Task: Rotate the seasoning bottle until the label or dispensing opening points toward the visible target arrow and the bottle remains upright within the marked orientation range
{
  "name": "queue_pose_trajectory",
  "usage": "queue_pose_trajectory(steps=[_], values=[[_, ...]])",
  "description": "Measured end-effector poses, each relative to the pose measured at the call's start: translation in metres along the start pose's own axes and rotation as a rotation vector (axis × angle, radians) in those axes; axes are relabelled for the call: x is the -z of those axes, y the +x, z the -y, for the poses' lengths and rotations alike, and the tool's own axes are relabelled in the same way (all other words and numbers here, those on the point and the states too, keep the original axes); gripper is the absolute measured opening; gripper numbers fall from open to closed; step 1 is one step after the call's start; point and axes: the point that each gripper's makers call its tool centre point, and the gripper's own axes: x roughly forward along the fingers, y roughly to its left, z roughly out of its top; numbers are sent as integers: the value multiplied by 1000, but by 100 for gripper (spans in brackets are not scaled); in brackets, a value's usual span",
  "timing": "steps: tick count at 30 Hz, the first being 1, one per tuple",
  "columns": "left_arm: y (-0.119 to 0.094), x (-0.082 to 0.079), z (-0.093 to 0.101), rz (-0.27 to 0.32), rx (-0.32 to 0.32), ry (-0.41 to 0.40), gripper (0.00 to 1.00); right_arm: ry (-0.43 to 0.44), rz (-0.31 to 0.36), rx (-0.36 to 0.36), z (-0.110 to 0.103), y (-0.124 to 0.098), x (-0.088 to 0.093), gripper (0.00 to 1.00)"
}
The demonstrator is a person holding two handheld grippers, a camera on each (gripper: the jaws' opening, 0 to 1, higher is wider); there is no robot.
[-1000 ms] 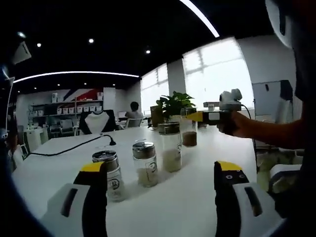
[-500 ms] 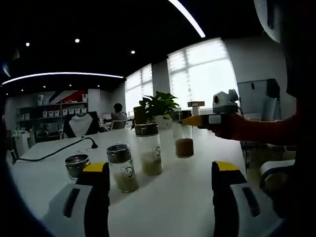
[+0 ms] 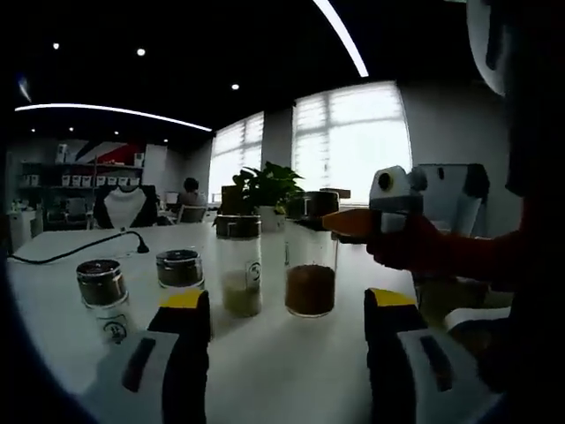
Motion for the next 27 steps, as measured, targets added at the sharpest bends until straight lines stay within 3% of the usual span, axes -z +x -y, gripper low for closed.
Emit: queue_pose_trajectory(steps=[3,6,8,10,17,24,27], values=[[1,-1,2,10,11,11,67,3,7,-43,-12,8,-3,35],[3,6,5,-37,32,-27,63,-5,5,-74,-21,14,-4,35],[4,9,4,-48,15,14,61,-7,5,-86,-25,18,-4,35],[4,11,7,-64,31,5,55,-7,1,-102,-29,22,-3,35],[5,9,11,-35,39,10,56,-8,-2,-147,-41,26,-2,35],[3,1,10,11,59,14,48,-23,-18,-220,-52,30,-1,35],[4,2,14,4,86,-1,43,-31,-24,-230,-55,33,1,35]])
